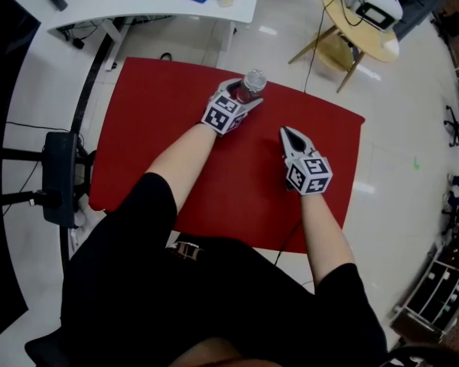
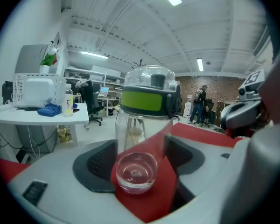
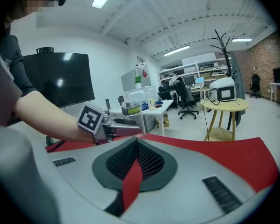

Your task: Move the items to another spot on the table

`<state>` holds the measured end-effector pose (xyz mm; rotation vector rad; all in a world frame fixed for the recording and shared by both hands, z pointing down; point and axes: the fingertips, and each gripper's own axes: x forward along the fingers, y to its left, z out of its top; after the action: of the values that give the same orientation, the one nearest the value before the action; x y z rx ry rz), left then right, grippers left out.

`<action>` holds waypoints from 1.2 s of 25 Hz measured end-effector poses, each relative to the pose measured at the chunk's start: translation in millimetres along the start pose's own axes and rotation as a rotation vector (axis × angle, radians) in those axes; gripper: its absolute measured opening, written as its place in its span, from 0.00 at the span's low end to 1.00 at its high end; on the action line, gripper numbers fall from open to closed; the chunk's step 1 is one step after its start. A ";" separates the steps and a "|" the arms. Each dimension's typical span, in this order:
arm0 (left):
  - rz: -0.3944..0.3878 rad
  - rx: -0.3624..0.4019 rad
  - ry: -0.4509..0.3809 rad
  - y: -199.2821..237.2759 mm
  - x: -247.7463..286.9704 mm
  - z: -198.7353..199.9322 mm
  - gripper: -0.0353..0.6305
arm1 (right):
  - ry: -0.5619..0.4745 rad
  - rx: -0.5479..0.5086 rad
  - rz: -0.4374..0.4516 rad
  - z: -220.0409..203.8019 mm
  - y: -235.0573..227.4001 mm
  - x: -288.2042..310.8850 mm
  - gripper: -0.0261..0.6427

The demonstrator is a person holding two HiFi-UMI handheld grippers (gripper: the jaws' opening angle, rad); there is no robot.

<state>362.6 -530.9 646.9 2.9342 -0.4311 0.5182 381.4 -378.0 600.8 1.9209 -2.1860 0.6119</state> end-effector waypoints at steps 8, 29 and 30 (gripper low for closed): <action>0.030 0.061 -0.054 -54.3 -65.2 26.8 0.55 | -0.050 -0.053 0.030 13.6 33.4 -55.2 0.05; -0.040 0.035 -0.077 -231.9 -313.0 -47.6 0.55 | -0.032 -0.056 0.074 -53.3 200.3 -204.3 0.05; -0.068 0.037 -0.075 -239.6 -326.1 -57.2 0.55 | -0.040 -0.044 0.062 -55.6 210.6 -207.0 0.05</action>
<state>123.0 -209.7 566.4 2.9994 -0.3323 0.4130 200.2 -148.8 530.3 1.8661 -2.2708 0.5352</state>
